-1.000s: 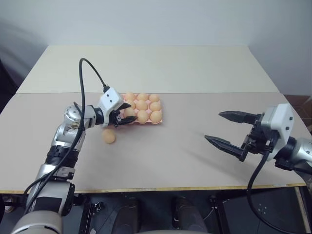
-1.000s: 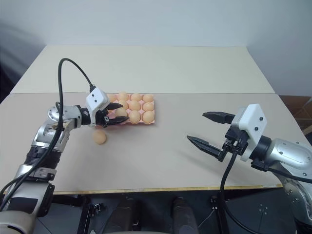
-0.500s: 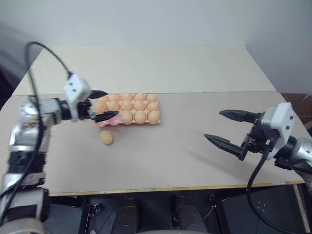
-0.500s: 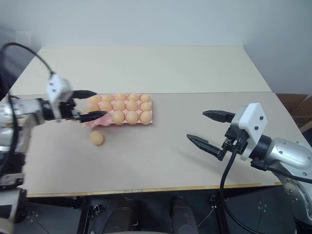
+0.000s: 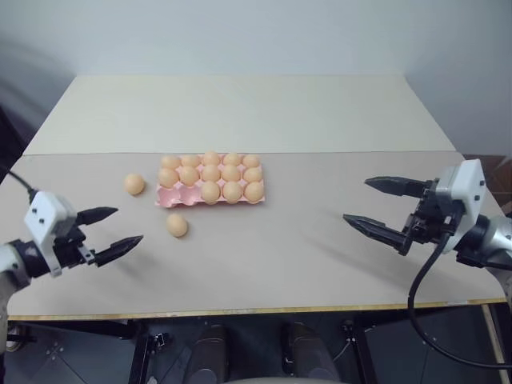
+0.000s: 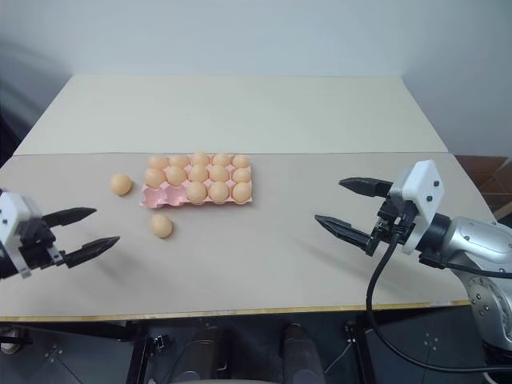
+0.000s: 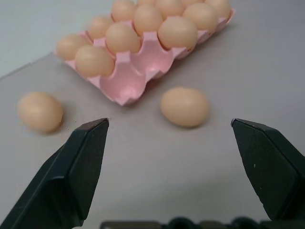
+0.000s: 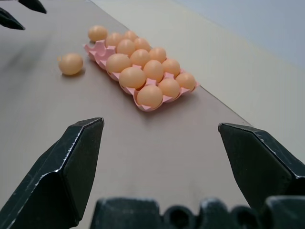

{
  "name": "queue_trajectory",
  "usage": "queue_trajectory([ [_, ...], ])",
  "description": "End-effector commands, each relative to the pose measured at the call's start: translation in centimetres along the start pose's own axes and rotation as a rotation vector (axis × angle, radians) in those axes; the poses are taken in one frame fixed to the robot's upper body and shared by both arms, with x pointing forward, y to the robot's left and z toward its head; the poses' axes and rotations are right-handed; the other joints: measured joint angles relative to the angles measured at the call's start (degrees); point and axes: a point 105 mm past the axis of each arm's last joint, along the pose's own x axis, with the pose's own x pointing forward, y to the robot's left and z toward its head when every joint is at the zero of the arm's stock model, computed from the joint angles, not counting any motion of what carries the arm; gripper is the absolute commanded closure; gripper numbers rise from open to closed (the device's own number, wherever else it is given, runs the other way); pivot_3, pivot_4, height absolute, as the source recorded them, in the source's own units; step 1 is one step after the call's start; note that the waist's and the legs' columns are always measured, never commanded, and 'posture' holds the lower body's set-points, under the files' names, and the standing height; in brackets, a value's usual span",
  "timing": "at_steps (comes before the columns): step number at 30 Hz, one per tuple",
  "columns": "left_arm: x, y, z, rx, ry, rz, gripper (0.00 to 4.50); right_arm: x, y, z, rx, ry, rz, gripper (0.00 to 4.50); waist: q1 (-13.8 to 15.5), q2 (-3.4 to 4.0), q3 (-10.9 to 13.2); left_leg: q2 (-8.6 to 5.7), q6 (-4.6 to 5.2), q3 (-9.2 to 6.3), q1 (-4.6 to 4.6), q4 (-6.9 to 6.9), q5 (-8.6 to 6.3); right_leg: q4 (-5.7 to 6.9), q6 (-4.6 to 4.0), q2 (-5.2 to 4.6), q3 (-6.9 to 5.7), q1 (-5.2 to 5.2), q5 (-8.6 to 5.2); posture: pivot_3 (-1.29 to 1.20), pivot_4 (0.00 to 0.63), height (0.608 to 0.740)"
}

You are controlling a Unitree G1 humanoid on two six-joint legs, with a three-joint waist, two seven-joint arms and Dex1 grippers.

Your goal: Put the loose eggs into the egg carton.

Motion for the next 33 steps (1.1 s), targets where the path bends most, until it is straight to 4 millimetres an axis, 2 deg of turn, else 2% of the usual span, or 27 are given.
queue_trajectory([
  [1,-1.3,-0.2,1.6,0.021,-0.064,0.082,0.02,-0.4,0.0,0.3,-0.039,0.004,0.006,0.0,0.2,-0.01,0.0,-0.01,0.0,0.0,0.02,0.0,0.0,0.0,-0.01,-0.01,0.01,0.01,-0.01,0.0,0.15,0.74],
  [5,-1.6,-1.0,1.7,-0.003,-0.076,0.084,0.02,-0.4,-0.2,0.2,-0.04,0.008,0.007,0.0,0.54,-0.01,-0.01,-0.07,0.0,0.01,0.04,0.0,0.0,0.0,-0.03,0.01,0.01,0.01,-0.02,0.0,0.15,0.74],
  [11,-0.1,-1.4,2.3,0.0,-0.089,0.061,0.02,-0.3,0.0,0.5,-0.047,0.008,0.024,0.0,0.63,-0.02,-0.02,-0.1,0.0,0.03,0.02,0.0,0.0,0.0,-0.03,0.01,0.02,0.01,-0.03,0.0,0.15,0.74],
  [16,3.2,-1.1,2.0,-0.033,-0.064,0.102,0.02,-0.2,0.1,1.0,-0.062,-0.002,0.032,0.0,0.65,-0.04,-0.03,-0.12,0.0,0.02,0.03,0.0,0.0,0.01,-0.02,0.03,0.03,0.04,-0.02,0.0,0.15,0.74],
  [21,6.4,-2.5,1.2,-0.028,-0.018,0.016,0.02,-0.1,0.4,1.4,-0.074,-0.011,0.037,0.0,0.58,-0.04,-0.03,-0.14,0.0,0.03,0.0,0.0,0.0,-0.01,0.28,0.04,0.05,0.03,0.17,0.0,0.15,0.74],
  [26,8.1,-2.2,-1.0,0.003,0.1,-0.005,0.02,-0.2,1.4,1.5,-0.074,-0.013,0.087,0.0,0.51,-0.04,-0.03,-0.08,0.0,0.03,0.04,-0.02,0.0,0.01,0.23,0.12,0.06,0.01,0.15,0.0,0.15,0.74],
  [33,10.3,-2.6,-1.7,-0.016,0.1,-0.042,0.02,-0.2,1.9,1.9,-0.075,-0.03,0.086,0.0,0.7,-0.05,-0.03,-0.09,0.0,0.02,0.0,-0.01,0.0,-0.01,0.24,0.09,0.05,0.01,0.15,0.0,0.15,0.74],
])
